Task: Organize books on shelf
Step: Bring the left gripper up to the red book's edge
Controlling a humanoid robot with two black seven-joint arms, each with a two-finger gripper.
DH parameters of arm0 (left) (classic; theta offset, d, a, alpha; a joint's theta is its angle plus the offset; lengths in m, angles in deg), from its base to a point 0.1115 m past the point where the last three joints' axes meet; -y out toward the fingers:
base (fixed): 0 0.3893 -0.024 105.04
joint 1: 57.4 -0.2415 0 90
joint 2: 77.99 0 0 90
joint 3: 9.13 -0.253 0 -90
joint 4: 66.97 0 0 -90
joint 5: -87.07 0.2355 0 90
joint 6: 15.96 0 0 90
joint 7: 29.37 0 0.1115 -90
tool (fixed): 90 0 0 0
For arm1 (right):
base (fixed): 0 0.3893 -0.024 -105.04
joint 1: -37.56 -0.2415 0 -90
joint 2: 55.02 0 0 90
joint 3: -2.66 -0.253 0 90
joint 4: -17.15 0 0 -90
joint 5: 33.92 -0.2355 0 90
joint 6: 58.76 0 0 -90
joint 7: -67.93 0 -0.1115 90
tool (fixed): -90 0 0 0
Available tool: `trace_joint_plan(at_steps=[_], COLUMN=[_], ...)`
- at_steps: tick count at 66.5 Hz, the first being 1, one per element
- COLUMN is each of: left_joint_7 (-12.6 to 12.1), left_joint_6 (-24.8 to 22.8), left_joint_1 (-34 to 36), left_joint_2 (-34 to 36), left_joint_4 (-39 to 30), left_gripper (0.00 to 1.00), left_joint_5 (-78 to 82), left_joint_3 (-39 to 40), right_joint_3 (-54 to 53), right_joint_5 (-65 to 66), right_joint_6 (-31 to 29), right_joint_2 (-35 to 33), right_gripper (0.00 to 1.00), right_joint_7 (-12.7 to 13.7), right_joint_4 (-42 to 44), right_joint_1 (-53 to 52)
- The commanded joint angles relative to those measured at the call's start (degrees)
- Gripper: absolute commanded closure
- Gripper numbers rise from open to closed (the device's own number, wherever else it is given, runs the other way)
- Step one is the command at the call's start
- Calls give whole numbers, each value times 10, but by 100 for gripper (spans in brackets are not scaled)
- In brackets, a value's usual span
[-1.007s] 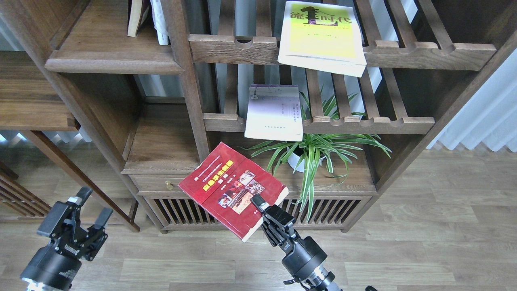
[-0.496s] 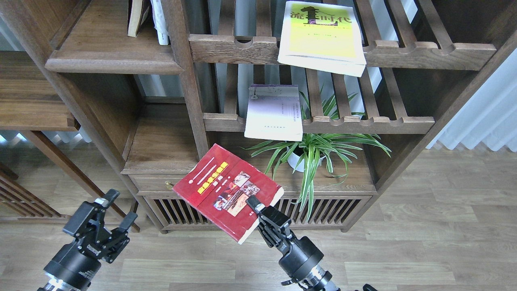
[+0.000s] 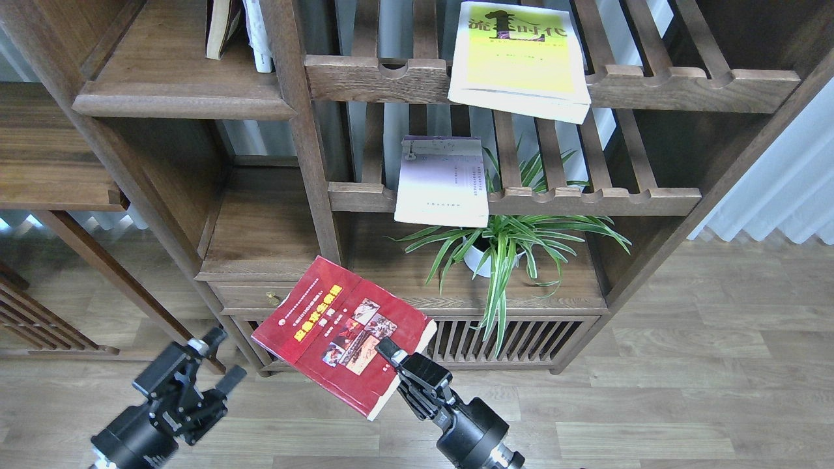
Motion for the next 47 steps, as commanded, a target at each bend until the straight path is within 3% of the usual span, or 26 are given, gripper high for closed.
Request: trace_joint_plan(at_steps=[1, 26, 47], left_joint_7=[0, 0, 0], left_joint_6=[0, 0, 0], left_joint_1=[17, 81, 106], left_joint_2=[-2, -14, -28], left_joint_4=[5, 44, 50], left_gripper=[0, 0, 8], left_joint_5=[1, 2, 7], left_joint_3=[-14, -25, -74], right_joint_3=[1, 2, 3], right_joint_5=[0, 0, -1], right_joint_6=[0, 0, 0], right_joint_2=[0, 0, 0], right_gripper=[95, 95, 95], right_joint_7=[0, 0, 0], right_joint_4=[-1, -1, -1], right_joint_1=[1, 3, 3])
